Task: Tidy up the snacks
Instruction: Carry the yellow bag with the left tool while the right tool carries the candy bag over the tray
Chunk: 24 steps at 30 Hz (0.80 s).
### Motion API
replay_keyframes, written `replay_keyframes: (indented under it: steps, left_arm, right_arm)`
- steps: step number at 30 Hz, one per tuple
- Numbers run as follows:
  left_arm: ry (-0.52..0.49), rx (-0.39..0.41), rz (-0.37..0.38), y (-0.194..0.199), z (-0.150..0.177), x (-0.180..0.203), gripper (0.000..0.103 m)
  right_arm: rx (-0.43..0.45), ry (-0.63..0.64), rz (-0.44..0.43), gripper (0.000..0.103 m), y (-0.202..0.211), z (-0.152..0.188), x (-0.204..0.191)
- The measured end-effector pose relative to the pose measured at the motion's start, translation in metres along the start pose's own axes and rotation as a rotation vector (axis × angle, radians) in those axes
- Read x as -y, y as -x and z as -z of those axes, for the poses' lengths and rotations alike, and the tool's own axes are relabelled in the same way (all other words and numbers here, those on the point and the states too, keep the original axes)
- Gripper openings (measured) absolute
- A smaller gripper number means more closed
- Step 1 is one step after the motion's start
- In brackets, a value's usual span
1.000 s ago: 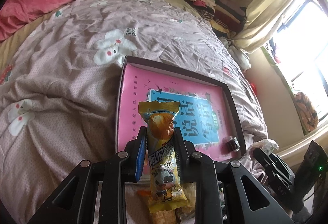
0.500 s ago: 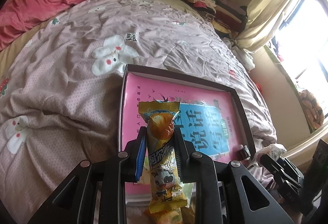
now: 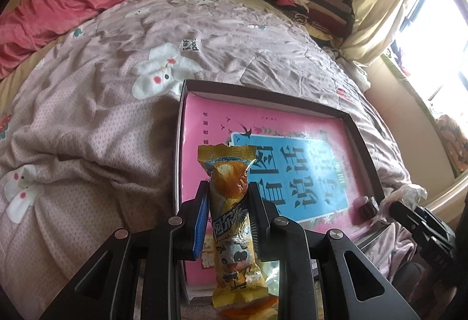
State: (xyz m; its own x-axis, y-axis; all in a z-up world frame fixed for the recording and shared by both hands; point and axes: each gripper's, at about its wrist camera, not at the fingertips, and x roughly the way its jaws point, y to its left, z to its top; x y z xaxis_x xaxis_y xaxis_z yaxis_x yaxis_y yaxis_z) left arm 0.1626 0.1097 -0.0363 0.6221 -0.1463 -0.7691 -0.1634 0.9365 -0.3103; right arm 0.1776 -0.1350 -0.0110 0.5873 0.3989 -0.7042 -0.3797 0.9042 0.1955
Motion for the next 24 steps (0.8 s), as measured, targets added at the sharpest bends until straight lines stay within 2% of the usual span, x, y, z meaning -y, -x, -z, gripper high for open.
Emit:
replay_keyframes:
  steps: [11,24]
  left_arm:
    - [-0.019,-0.027,-0.014,-0.018,0.016,0.003,0.026]
    - [-0.019,-0.032,-0.013,-0.028,0.014,0.008,0.026]
  right_arm:
    - [-0.065,-0.008,-0.028,0.038,-0.021,0.005,-0.004]
    - [-0.134,-0.018,-0.009,0.038,-0.038,0.016,0.0]
